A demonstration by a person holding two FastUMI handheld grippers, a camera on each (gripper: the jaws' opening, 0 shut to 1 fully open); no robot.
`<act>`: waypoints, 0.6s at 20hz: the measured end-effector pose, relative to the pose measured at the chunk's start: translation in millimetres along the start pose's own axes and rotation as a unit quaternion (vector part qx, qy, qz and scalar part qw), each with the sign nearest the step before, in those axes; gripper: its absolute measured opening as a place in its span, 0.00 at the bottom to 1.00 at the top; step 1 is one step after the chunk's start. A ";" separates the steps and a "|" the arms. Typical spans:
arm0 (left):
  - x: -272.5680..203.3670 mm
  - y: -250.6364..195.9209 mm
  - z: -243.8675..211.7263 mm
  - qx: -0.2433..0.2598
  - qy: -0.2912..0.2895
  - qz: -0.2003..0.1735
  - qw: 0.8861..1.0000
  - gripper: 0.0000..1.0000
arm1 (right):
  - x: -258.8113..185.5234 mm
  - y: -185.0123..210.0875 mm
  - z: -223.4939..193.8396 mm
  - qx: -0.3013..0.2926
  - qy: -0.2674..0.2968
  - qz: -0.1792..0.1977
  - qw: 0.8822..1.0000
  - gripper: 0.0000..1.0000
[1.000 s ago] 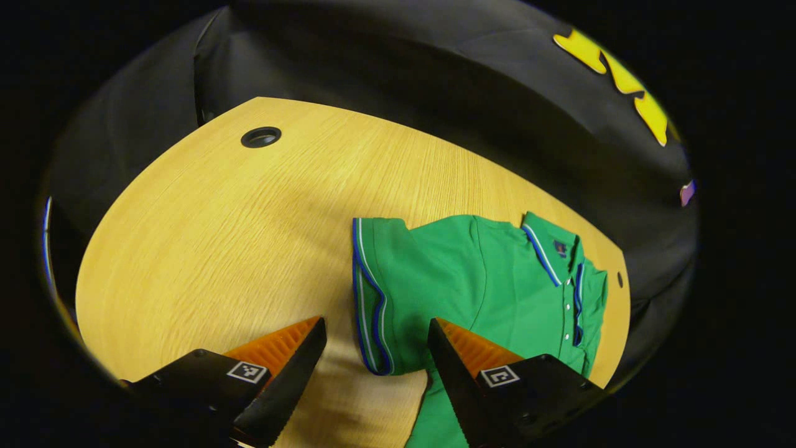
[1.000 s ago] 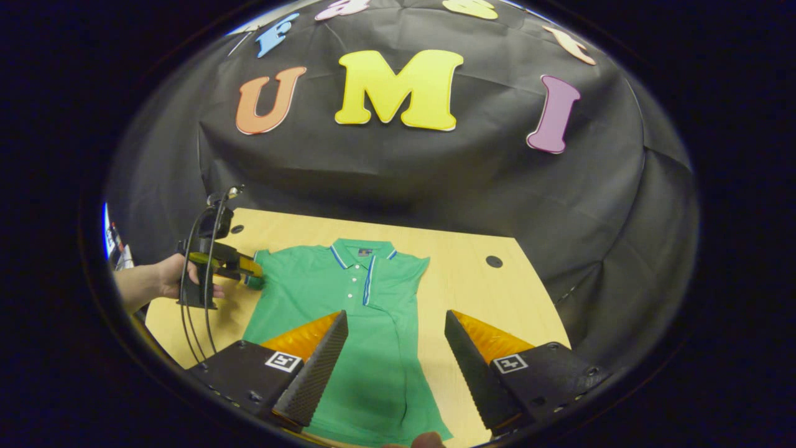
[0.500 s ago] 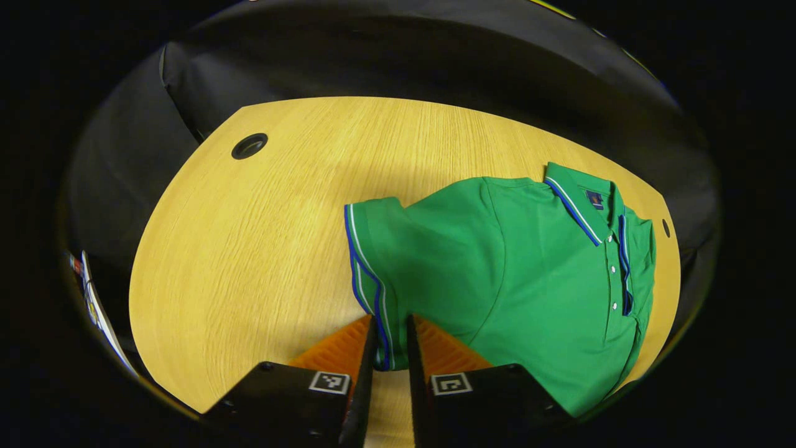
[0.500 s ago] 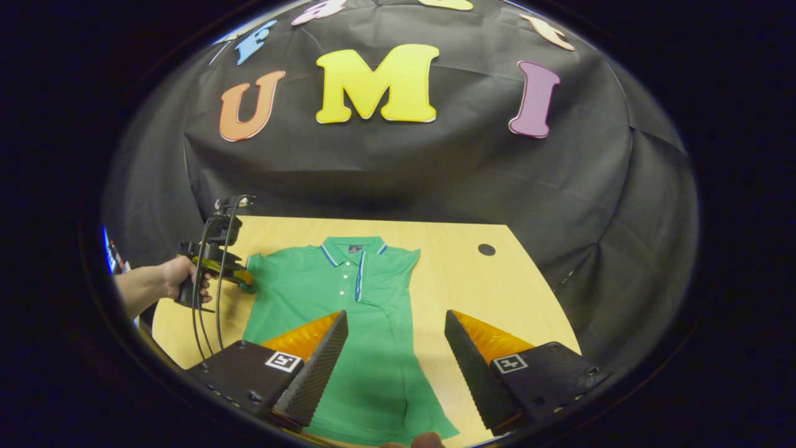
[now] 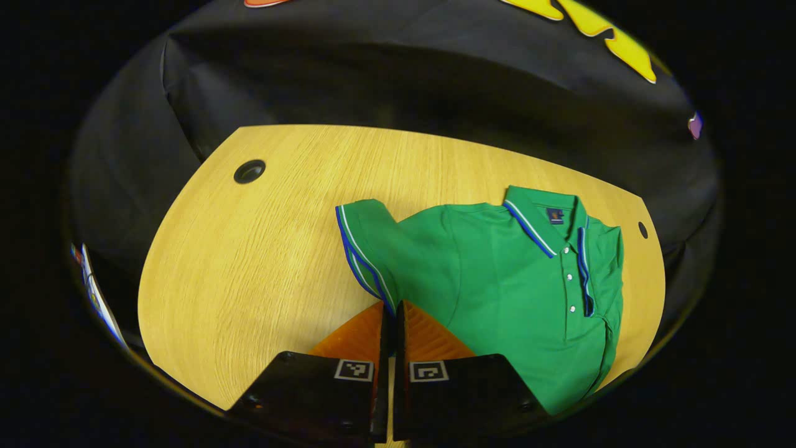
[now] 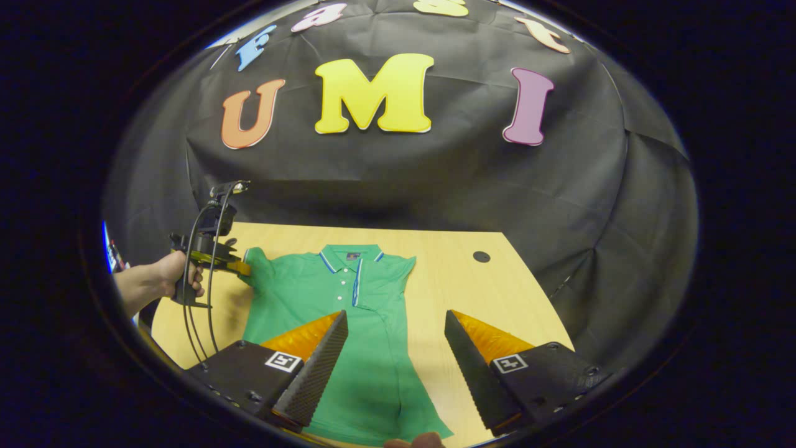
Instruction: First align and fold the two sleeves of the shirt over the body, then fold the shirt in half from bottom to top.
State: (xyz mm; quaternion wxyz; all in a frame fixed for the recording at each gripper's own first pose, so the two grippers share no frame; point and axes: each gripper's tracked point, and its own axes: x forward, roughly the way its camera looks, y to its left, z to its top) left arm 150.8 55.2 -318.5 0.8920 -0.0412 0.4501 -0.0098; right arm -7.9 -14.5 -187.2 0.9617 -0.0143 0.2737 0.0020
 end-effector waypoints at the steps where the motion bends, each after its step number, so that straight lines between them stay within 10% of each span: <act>1: -3.4 -6.8 5.2 0.013 -0.005 -0.002 1.000 0.09 | -1.8 -3.4 -0.2 0.002 -0.002 -0.002 1.000 0.96; 12: -9.6 -136.1 13.2 0.086 -0.005 -0.062 0.994 0.10 | -25.8 -55.1 -11.9 0.043 -0.016 -0.034 0.998 0.95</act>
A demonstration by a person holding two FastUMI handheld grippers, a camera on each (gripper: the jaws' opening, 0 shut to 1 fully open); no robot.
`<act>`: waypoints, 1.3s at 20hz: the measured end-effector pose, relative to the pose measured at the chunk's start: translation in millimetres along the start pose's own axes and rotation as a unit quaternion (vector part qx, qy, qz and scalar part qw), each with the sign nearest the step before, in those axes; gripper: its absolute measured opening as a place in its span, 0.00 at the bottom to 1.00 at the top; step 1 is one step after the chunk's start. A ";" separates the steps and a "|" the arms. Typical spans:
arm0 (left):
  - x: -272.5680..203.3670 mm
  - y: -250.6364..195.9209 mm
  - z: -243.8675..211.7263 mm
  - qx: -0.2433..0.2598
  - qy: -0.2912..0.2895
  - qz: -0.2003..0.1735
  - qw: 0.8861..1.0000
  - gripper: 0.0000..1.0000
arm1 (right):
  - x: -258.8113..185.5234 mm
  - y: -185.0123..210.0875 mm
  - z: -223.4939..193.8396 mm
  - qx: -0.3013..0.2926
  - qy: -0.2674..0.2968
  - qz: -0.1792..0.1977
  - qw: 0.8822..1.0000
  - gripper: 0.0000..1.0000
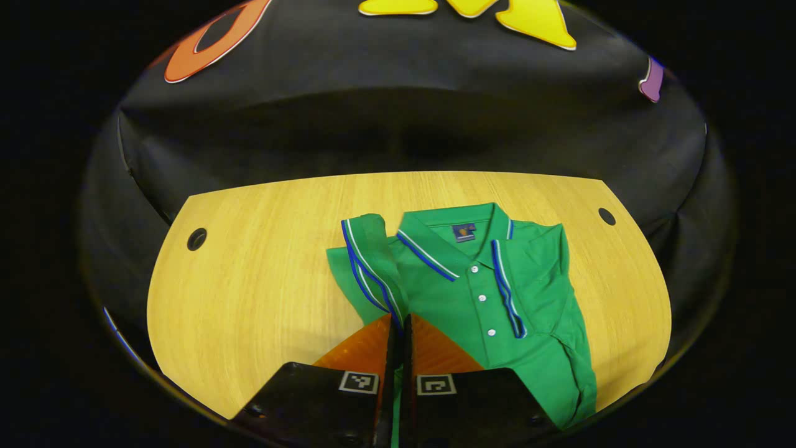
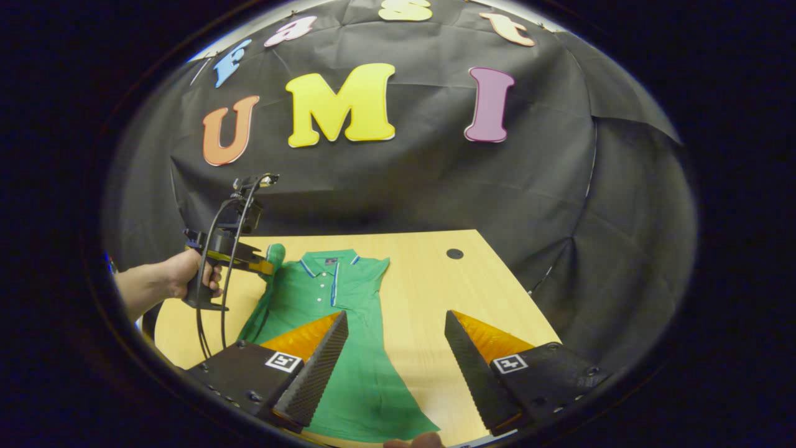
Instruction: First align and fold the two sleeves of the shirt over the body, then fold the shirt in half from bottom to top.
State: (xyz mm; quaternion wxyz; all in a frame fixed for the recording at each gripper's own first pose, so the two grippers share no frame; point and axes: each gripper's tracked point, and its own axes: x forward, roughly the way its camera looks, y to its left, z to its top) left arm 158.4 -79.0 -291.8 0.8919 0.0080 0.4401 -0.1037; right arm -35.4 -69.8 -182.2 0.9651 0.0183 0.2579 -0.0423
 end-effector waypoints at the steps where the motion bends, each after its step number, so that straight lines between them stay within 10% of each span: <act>1: 0.8 -12.7 -1.3 -0.003 0.000 -0.012 1.000 0.12 | -2.6 -1.6 -0.4 0.003 0.001 -0.002 1.000 0.97; 4: -9.4 -35.6 7.2 -0.008 -0.014 -0.037 0.999 0.27 | -0.4 -8.7 -3.5 0.010 0.001 -0.004 1.000 0.95; 7: -25.6 -27.4 10.8 -0.017 -0.037 -0.006 0.999 0.87 | -0.1 -8.2 -2.4 0.001 -0.004 -0.002 1.000 0.95; 20: -190.5 63.6 -55.7 -0.054 -0.181 0.120 0.974 1.00 | -9.8 39.0 -9.8 -0.077 -0.002 0.089 0.993 0.95; 26: -213.2 54.7 -180.1 -0.071 -0.070 0.071 0.993 1.00 | -20.4 15.0 -86.4 -0.132 0.094 0.089 0.983 0.96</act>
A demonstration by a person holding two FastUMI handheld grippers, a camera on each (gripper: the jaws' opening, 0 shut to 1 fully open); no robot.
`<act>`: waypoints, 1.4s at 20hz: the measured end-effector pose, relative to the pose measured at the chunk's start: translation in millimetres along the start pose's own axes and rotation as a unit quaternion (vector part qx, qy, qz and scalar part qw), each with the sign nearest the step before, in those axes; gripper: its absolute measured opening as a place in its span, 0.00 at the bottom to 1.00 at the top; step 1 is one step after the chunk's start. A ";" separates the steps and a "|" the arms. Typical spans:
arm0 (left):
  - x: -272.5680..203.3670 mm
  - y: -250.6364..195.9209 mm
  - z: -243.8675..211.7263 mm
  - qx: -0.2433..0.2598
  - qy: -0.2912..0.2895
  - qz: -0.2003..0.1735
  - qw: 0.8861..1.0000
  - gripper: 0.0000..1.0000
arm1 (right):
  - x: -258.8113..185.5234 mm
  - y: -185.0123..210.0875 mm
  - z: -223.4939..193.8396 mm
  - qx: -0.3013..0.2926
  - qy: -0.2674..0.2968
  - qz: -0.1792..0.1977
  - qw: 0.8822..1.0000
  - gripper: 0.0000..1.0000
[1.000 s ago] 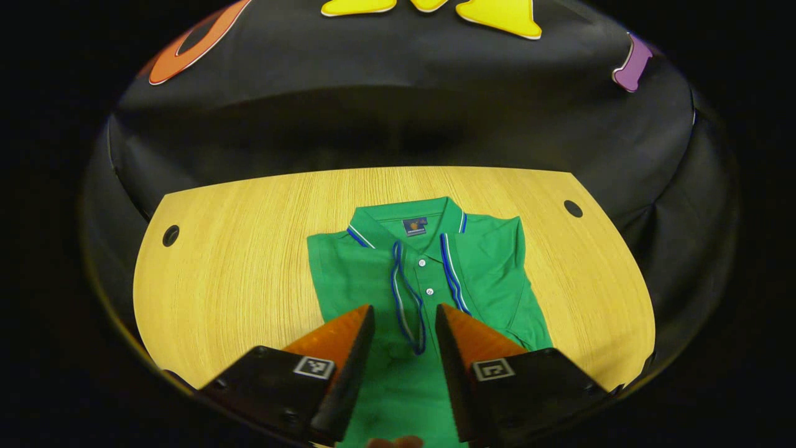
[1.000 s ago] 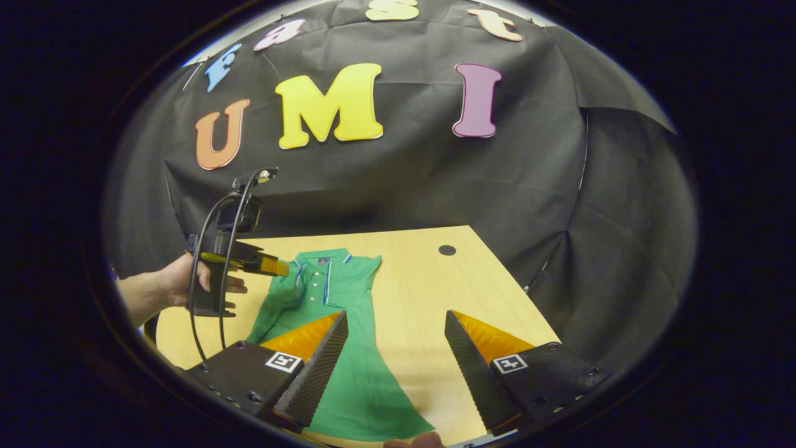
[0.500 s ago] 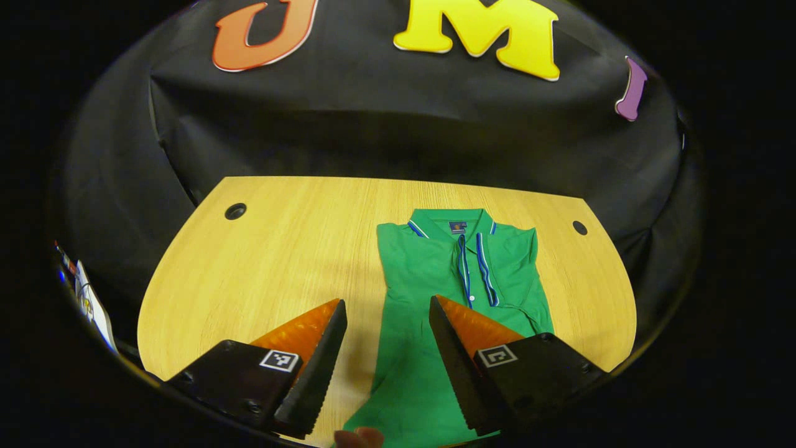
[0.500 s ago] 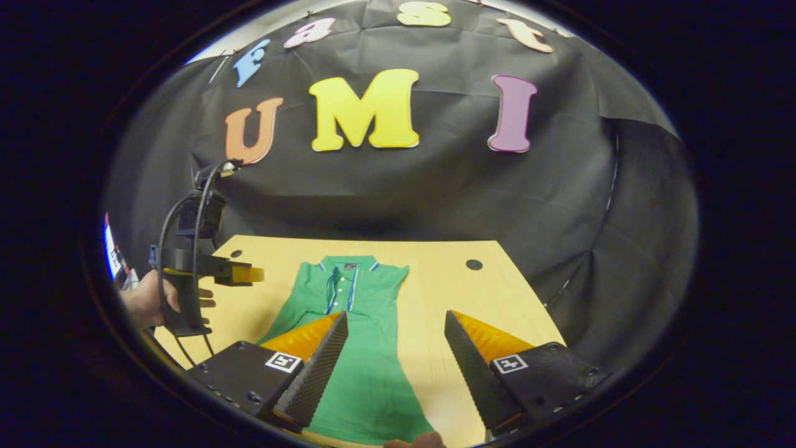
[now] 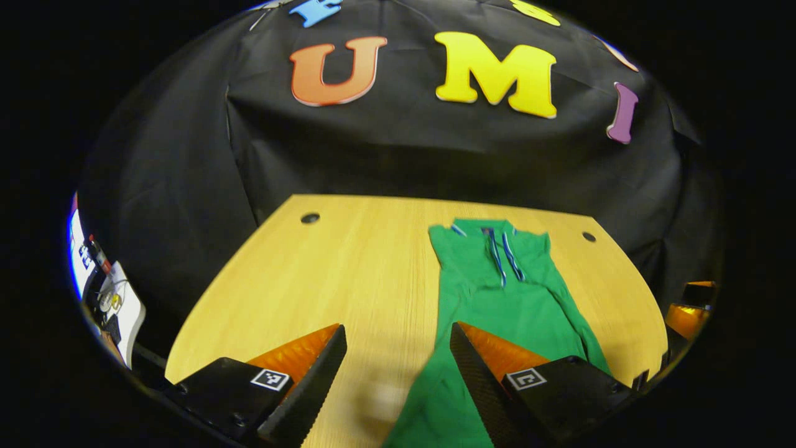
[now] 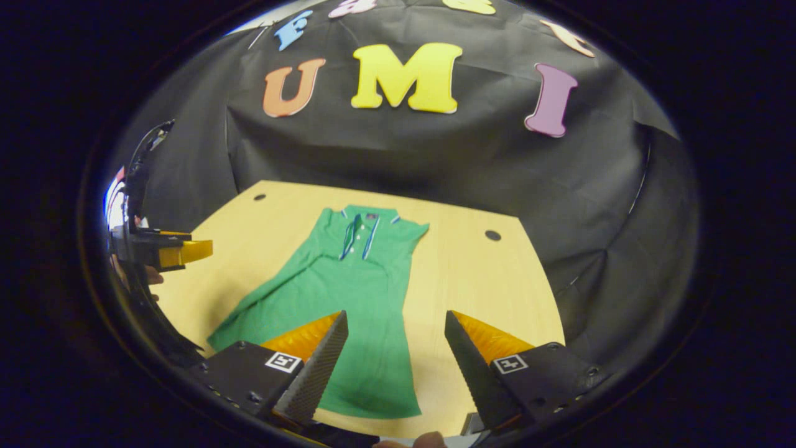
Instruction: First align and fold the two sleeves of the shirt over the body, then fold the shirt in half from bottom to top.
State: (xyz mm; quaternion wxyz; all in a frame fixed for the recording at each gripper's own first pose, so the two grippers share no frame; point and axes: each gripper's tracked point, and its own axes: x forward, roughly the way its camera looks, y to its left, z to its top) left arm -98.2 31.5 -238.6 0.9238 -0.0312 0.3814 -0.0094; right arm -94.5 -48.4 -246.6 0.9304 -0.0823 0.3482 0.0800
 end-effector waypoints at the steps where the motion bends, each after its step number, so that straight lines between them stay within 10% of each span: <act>1: -4.4 3.9 -22.7 0.004 0.033 -0.006 0.999 1.00 | 0.0 0.3 -17.4 -0.001 0.021 0.003 1.000 0.96; 12: -16.7 8.3 -156.3 -0.045 0.277 -0.054 0.958 1.00 | 24.0 8.4 -170.4 0.045 0.248 0.006 0.968 0.96; 28: 4.8 -33.1 -65.7 -0.037 0.373 0.002 0.927 1.00 | 44.0 -4.0 -203.2 0.050 0.323 0.015 0.945 0.91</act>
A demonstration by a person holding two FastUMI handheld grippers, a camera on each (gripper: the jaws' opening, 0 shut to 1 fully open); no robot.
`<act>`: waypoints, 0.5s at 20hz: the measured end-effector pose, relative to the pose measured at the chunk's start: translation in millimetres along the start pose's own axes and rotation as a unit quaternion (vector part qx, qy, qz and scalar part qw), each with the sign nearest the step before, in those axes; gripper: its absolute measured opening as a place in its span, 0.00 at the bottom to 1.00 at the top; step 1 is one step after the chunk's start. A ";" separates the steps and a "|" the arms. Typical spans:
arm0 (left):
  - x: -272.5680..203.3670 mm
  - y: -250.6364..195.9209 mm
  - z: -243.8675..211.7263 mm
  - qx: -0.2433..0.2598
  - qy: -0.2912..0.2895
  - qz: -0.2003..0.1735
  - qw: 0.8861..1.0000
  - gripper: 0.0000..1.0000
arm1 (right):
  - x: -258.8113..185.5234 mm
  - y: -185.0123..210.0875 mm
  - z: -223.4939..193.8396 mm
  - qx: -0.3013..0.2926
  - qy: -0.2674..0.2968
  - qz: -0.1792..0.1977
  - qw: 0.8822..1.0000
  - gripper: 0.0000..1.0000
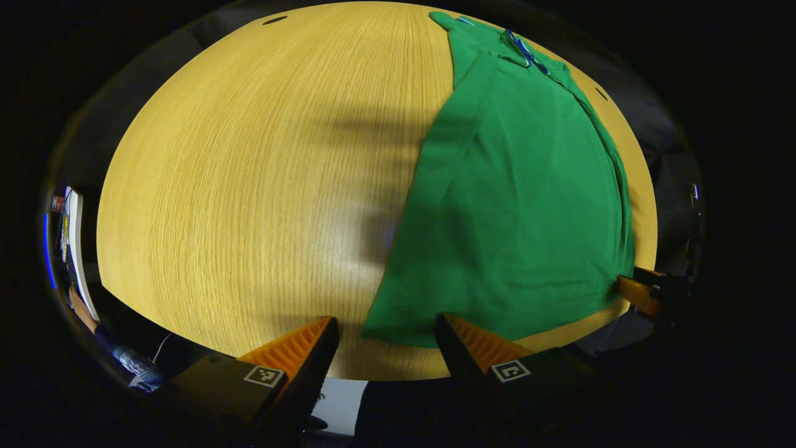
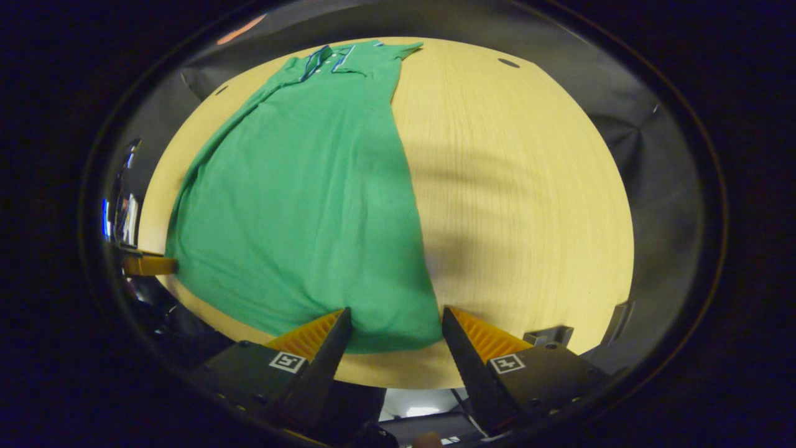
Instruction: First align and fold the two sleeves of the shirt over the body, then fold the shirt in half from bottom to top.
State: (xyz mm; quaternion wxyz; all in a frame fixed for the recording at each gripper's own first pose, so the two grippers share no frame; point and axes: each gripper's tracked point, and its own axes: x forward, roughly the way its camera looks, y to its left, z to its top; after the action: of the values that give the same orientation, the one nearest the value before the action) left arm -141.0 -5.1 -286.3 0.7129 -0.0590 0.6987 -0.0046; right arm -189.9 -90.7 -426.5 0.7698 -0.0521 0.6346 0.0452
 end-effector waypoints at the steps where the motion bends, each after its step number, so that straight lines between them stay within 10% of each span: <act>1: -6.7 -6.4 11.6 0.005 0.002 0.005 1.000 1.00 | 0.5 -0.9 -2.3 0.004 0.005 0.000 1.000 0.89; 5: -39.0 -24.6 58.3 0.009 0.022 0.001 1.000 1.00 | 0.6 0.3 -2.6 0.013 0.020 0.001 1.000 0.71; 10: -86.6 -70.0 134.0 -0.001 0.038 -0.026 0.999 0.42 | 1.8 12.7 -3.6 0.006 0.033 0.017 0.999 0.30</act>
State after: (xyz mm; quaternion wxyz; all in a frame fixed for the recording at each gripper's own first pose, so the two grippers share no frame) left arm -4.2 -56.4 -191.5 0.6858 -0.0776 0.7233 -0.0244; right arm -194.8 -78.6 -429.2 0.7478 -0.0376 0.6607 0.0529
